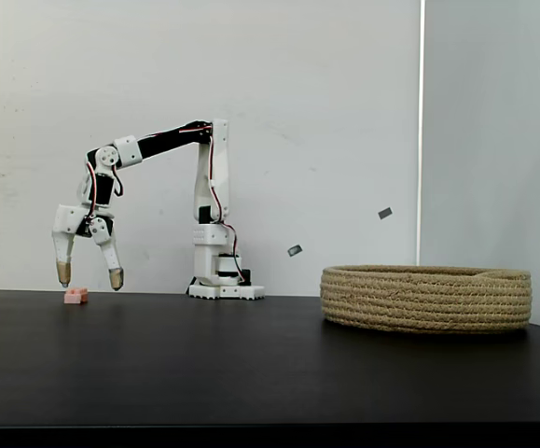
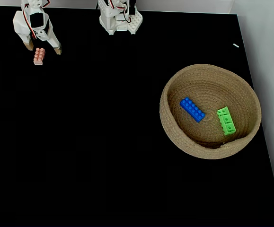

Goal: Place the lego blocks in the tray

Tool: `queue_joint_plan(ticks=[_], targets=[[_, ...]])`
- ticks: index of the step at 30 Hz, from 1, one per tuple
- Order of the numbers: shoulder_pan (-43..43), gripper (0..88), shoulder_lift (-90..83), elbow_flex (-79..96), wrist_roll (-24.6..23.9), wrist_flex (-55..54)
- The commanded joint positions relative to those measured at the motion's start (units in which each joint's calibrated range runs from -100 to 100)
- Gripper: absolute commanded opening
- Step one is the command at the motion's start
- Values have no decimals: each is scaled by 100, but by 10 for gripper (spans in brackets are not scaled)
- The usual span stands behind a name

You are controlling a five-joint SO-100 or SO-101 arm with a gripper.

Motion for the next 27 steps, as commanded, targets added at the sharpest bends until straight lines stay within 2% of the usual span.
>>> queue_joint_plan(ticks=[1, 9, 18, 21, 24, 27], targets=[[62, 316, 23, -442, 49, -34], [13, 297, 419, -752, 63, -42], [-218, 238, 737, -853, -59, -117], [-284, 159, 797, -752, -98, -284], [-334, 4, 840, -497, -156, -683], [-350, 0, 883, -333, -161, -917]])
